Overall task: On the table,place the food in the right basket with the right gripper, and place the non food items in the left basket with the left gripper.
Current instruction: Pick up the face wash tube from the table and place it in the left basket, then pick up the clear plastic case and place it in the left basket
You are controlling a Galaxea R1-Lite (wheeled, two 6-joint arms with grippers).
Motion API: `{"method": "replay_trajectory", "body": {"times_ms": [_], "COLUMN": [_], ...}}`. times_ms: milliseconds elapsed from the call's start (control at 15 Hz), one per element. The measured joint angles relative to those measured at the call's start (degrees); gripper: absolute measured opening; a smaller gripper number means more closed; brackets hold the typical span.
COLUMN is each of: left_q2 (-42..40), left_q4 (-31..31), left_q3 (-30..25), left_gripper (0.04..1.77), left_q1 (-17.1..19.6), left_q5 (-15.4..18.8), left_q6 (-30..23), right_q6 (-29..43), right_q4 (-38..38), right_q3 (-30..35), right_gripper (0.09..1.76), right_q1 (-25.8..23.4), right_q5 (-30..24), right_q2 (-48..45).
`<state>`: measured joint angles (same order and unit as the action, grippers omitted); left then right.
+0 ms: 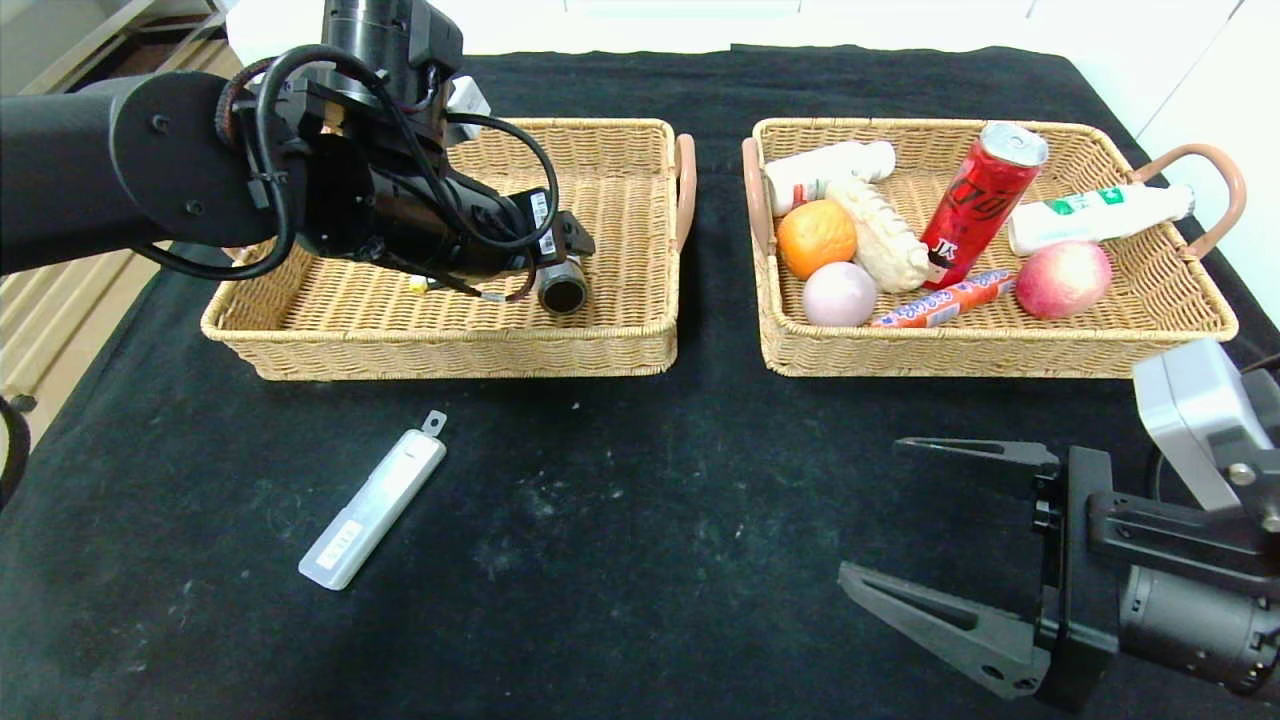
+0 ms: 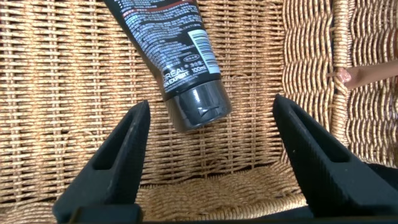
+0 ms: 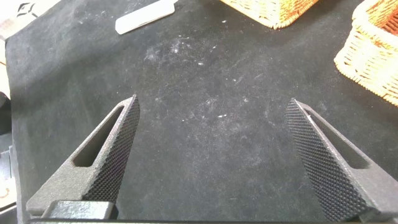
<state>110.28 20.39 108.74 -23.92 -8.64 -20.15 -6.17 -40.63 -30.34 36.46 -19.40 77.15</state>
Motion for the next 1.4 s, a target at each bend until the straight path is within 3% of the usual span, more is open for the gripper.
{"method": "replay_trajectory", "body": {"times_ms": [400,667,1133,1400], "left_q2": [-1.7,-7.2,-21.2,-27.8], "left_q4": [1.4,7.9,12.0,16.1], "left_q3": [-0.5,-2.4,-19.0,-27.5], "left_gripper": [1.59,1.64,1.68,1.7], "left_q1": [0.0,0.1,3.0,3.4], "left_q5": [-0.1,-0.2,2.0,2.9], "left_q6": [1.0,5.5,18.6,20.3], "right_q6": [0.0,0.0,-1.5,-2.0], "right_q4": [0.0,0.0,0.1,0.2], "right_q3": [0.0,0.0,0.5,0.9], "right_gripper": [1.71,1.71,1.71,1.71], "right_q1": [0.0,0.1,1.0,1.4], "right_q5": [0.0,0.0,0.3,0.4], "right_q2": [-0.4,-0.5,-0.3,-0.3]}}
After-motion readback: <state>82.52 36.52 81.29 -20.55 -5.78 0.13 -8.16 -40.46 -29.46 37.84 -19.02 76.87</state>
